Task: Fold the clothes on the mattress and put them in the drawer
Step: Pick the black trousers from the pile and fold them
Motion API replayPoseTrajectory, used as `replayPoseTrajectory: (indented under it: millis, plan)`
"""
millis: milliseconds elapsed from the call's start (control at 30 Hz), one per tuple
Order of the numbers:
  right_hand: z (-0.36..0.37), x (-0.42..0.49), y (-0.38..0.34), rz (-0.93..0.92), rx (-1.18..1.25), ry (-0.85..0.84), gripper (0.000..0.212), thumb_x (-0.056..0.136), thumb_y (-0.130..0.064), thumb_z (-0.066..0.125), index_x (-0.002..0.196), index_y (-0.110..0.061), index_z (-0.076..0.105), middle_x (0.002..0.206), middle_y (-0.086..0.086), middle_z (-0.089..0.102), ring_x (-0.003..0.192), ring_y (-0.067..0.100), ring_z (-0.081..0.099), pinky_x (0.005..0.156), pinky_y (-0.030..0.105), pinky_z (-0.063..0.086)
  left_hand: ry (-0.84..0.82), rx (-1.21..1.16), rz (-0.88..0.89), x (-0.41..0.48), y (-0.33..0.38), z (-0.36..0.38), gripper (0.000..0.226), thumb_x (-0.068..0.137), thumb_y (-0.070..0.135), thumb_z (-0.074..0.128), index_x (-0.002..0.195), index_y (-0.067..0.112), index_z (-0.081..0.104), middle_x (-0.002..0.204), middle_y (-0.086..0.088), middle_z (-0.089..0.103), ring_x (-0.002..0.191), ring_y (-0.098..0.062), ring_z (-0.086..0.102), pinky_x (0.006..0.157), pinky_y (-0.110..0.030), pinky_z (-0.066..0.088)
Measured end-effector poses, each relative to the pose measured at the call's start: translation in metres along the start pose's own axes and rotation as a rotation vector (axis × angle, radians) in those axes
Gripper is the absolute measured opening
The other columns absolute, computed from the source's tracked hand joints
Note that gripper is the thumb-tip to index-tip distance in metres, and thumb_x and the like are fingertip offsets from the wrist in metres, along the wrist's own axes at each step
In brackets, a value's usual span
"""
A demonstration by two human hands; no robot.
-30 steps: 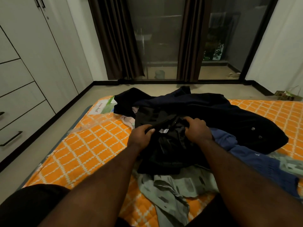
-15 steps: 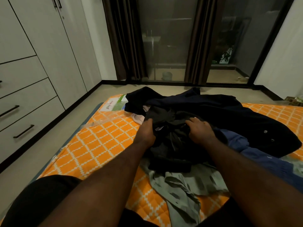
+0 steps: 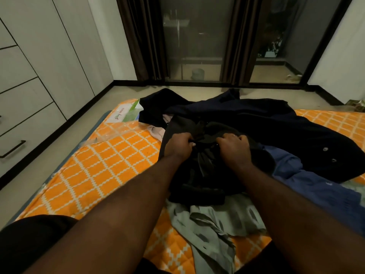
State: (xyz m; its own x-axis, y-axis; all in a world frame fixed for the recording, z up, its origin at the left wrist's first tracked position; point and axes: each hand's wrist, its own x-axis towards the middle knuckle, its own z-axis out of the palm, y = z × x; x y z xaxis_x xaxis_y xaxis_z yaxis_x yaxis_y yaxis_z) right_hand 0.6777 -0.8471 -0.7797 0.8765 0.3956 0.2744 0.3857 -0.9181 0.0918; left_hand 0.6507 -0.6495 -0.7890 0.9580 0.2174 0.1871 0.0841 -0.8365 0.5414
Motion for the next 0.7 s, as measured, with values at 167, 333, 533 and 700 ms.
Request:
replayPoseTrajectory:
  millis: [167,333,533,700]
  plan:
    - [-0.015,-0.003,-0.016,-0.014,0.093,0.109,0.014,0.092,-0.031,0.061,0.087,-0.028,0.074,0.083,-0.003,0.069,0.081,0.019,0.066,0.081,0.036,0.031,0.057,-0.282,-0.184,-0.006,-0.012,-0.012,0.024,0.090,0.033,0.072,0.082,0.011,0.073,0.079,-0.002,0.069,0.075,-0.015,0.060,0.066,-0.026,0.039]
    - [-0.037,-0.017,-0.039,-0.179,0.283,0.167,0.015,0.093,-0.030,0.067,0.101,-0.037,0.078,0.088,-0.005,0.071,0.082,0.018,0.065,0.080,0.036,0.032,0.022,-0.684,-0.320,-0.030,-0.020,-0.040,0.026,0.089,0.023,0.076,0.066,0.016,0.066,0.060,0.003,0.060,0.059,-0.013,0.056,0.058,-0.025,0.042]
    - [-0.051,-0.046,-0.066,-0.359,0.290,0.175,0.025,0.096,-0.023,0.061,0.113,-0.034,0.076,0.094,-0.004,0.070,0.085,0.020,0.066,0.077,0.036,0.040,-0.022,-0.739,-0.312,-0.066,-0.023,-0.077,0.014,0.084,0.010,0.069,0.070,0.010,0.071,0.074,-0.012,0.067,0.074,-0.028,0.064,0.070,-0.042,0.054]
    - [-0.069,-0.075,-0.080,-0.457,0.315,0.225,0.027,0.089,-0.010,0.068,0.112,-0.019,0.079,0.096,0.008,0.074,0.082,0.029,0.070,0.068,0.040,0.057,0.019,-0.565,-0.171,-0.103,-0.022,-0.088,0.020,0.092,0.026,0.070,0.073,0.020,0.069,0.070,0.001,0.063,0.069,-0.018,0.060,0.061,-0.029,0.040]
